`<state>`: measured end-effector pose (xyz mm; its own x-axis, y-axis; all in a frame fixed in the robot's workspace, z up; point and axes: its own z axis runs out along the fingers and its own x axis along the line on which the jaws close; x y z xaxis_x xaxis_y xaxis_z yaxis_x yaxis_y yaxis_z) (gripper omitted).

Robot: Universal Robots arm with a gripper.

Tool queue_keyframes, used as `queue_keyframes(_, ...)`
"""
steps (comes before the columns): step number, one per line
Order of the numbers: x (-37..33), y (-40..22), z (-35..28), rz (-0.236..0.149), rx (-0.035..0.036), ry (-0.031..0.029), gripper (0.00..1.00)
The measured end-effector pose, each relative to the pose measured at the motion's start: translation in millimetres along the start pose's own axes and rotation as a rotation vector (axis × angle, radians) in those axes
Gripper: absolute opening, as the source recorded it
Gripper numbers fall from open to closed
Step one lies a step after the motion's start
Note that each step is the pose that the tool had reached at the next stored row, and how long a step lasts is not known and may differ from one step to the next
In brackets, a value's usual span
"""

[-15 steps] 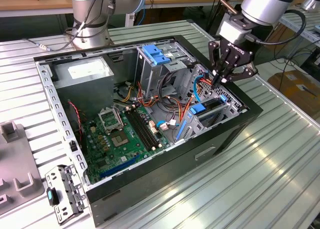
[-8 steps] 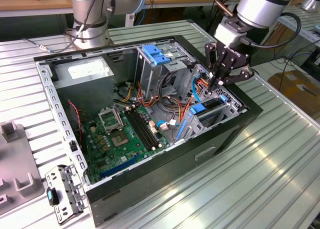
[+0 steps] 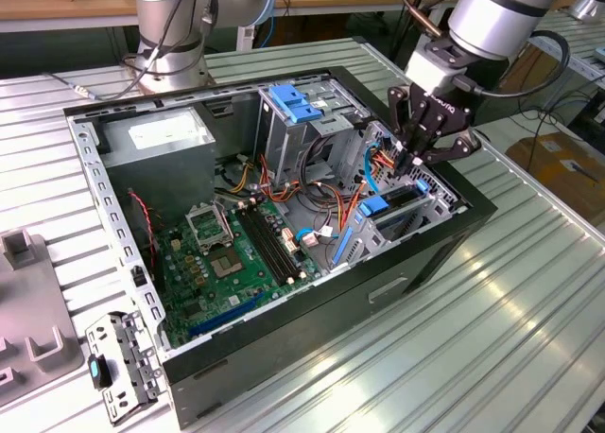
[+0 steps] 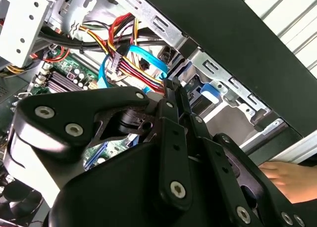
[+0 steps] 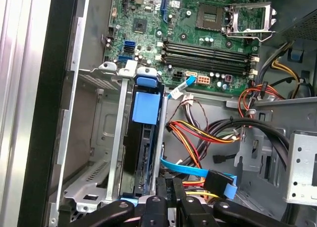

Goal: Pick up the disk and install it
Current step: 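Insert the first disk wire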

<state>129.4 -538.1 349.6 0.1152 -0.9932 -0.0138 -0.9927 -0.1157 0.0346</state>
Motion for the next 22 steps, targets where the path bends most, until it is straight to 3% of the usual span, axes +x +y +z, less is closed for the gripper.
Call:
queue_keyframes(6, 1.3, 1.2, 1.3, 0.024, 0.0085, 0.0001, 0.16)
queue_keyframes(15, 1.3, 1.3, 1.3, 0.188, 0.0107, -0.0049, 0.16)
queue_keyframes(22, 1.3, 1.3, 1.3, 0.191, 0.0107, -0.0050, 0.16)
